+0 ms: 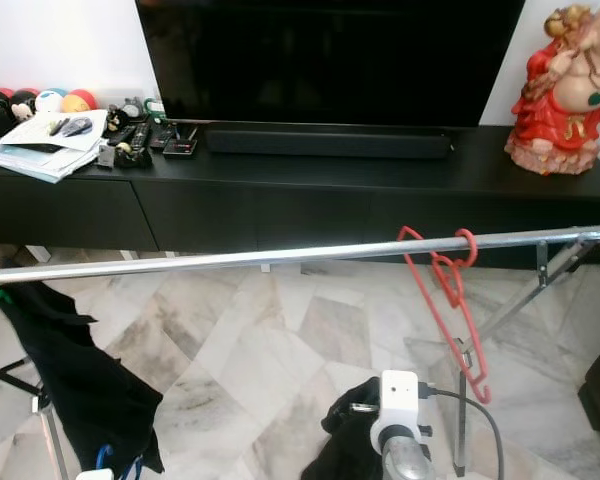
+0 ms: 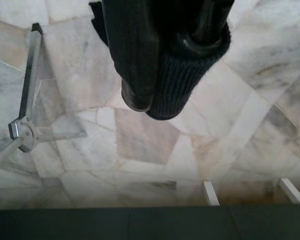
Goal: Hang hanger
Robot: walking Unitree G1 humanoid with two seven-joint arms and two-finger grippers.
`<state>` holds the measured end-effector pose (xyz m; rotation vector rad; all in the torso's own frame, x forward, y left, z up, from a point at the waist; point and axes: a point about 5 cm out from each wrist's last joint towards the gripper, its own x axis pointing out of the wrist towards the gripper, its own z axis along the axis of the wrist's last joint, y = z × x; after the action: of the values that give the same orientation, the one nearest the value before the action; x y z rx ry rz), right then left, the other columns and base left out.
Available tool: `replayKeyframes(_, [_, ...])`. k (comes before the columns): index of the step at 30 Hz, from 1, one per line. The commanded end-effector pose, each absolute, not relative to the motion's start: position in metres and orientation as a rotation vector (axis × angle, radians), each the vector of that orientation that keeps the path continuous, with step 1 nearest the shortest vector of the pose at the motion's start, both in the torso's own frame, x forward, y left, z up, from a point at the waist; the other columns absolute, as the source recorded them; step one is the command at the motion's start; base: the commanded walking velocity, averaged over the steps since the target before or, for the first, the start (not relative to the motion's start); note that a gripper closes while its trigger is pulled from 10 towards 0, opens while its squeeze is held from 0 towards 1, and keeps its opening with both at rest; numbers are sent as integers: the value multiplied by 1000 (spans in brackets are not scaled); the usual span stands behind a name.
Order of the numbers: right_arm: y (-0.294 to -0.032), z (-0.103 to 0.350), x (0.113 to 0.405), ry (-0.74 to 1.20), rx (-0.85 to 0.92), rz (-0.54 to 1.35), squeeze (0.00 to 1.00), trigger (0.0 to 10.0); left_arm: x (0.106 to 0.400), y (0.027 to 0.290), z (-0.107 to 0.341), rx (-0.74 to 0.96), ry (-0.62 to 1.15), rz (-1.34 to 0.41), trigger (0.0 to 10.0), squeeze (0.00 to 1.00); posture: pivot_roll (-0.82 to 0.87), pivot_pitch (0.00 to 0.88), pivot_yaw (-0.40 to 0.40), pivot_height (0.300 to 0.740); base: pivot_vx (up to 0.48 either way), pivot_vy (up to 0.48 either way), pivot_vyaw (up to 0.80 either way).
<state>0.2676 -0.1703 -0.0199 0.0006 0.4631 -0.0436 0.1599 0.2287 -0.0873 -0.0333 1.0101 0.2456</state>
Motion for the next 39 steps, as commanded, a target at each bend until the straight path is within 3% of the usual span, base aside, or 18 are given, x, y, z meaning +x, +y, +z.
replayKeyframes(1, [-173, -19, 269, 456, 13, -60, 0, 10000, 154, 228, -90, -22, 1027, 229, 10000, 0, -39, 83, 22, 740, 0, 0, 0])
replayKeyframes(14, [-179, -16, 270, 439, 17, -105, 0, 10000, 155, 222, -90, -41, 1016, 179, 10000, 0, -39, 85, 23, 740, 0, 0, 0])
replayKeyframes(23, [-182, -16, 270, 437, 35, -125, 0, 10000, 155, 222, -90, -49, 1009, 175, 10000, 0, -39, 84, 28, 740, -280, 0, -444])
replayKeyframes(39, [-176, -17, 270, 436, 30, -109, 0, 10000, 154, 223, -90, -39, 1013, 167, 10000, 0, -46, 63, 41, 740, -315, 0, 0])
